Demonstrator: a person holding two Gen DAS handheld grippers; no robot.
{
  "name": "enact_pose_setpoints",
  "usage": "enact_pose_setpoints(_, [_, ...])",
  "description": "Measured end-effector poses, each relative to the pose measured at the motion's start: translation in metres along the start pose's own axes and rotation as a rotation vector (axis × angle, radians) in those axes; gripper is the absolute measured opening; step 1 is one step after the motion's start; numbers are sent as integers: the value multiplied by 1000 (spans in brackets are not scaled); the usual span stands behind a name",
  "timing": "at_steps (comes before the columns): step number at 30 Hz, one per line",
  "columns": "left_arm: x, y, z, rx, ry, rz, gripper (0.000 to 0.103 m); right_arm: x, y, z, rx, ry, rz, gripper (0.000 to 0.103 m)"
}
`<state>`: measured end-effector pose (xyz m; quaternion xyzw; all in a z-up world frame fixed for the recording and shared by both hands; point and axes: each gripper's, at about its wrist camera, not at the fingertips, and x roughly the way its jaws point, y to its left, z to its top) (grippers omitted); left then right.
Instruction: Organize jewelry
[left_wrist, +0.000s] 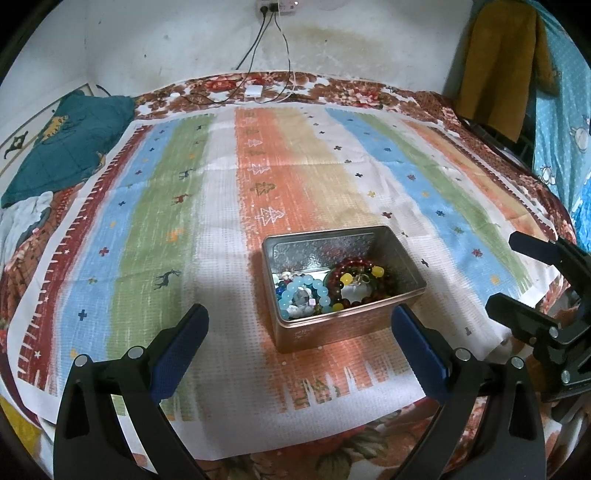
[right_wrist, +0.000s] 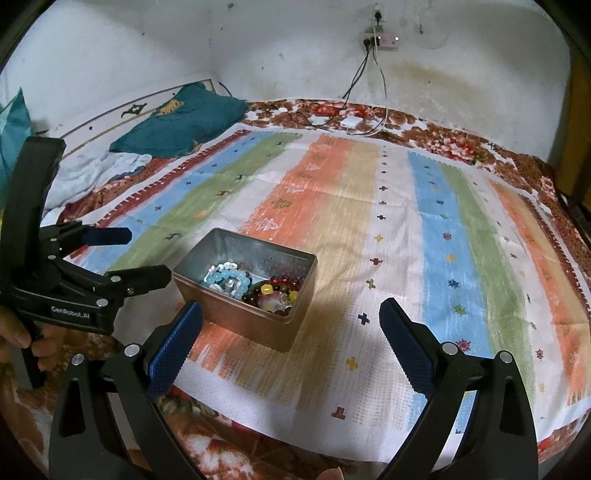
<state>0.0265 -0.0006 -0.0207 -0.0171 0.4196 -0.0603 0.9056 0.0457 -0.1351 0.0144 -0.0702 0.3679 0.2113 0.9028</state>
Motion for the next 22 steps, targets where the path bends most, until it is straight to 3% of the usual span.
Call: enact_pose_setpoints(22, [1, -2, 1, -3, 1, -8, 97, 1, -4, 0, 18, 3, -14, 97])
